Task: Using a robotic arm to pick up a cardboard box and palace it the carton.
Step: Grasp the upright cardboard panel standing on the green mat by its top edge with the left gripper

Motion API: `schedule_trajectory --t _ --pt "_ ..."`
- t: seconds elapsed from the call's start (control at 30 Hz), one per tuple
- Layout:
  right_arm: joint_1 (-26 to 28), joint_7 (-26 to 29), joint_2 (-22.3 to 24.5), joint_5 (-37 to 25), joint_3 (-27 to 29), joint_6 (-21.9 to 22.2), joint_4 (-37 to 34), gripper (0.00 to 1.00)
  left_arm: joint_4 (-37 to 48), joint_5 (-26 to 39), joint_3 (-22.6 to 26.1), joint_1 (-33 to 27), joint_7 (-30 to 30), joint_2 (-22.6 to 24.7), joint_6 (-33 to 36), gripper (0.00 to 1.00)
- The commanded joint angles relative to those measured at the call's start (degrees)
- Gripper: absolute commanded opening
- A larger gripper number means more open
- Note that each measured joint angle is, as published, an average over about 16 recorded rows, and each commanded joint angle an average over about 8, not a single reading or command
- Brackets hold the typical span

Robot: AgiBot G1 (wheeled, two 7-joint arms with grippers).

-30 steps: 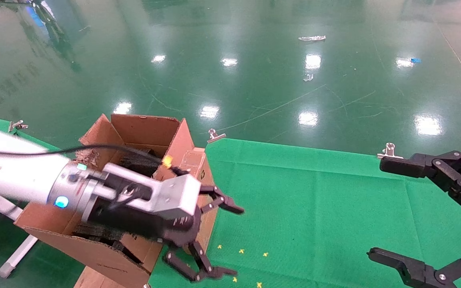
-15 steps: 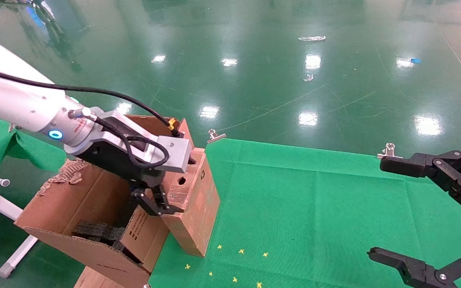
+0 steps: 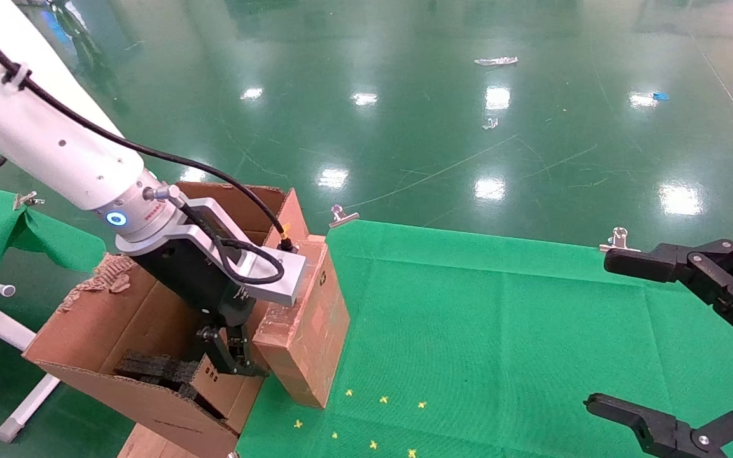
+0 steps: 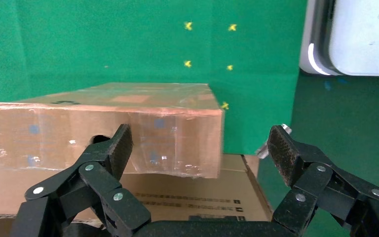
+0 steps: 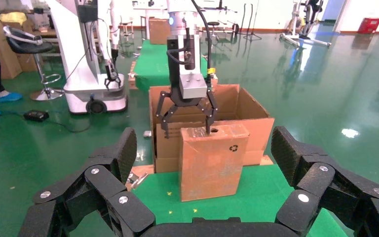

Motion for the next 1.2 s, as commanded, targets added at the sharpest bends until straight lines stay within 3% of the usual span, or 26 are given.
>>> schedule_trajectory --t 0.03,0.17,0.3,0.53,0.8,1.2 --pt "0.0 0.0 0.0 0.0 0.0 0.0 0.0 1.0 1.3 -1.4 2.6 -1.2 0.9 0.7 -0.1 1.0" --pt "0.0 0.0 0.0 0.0 0.0 0.0 0.0 1.0 4.8 -4.3 3.9 -2.7 1.0 0.6 -0.7 1.0" --pt "0.0 0.0 0.0 0.0 0.0 0.0 0.0 1.0 10.9 -8.6 3.3 -3.2 -2.8 -0.5 -1.5 1.0" --pt "0.0 0.0 0.0 0.0 -0.1 0.0 0.0 1.0 22.0 -14.2 2.5 -2.2 -18.6 -1.9 -4.5 1.0" --pt "0.0 -0.1 0.0 0.1 -0.1 0.0 0.0 1.0 22.0 -12.6 4.5 -1.4 -33.9 -2.3 -7.3 1.0" --pt "0.0 -0.1 0.1 0.1 -0.2 0.1 0.0 1.0 20.2 -12.1 5.7 4.1 -37.8 0.0 -12.2 1.0"
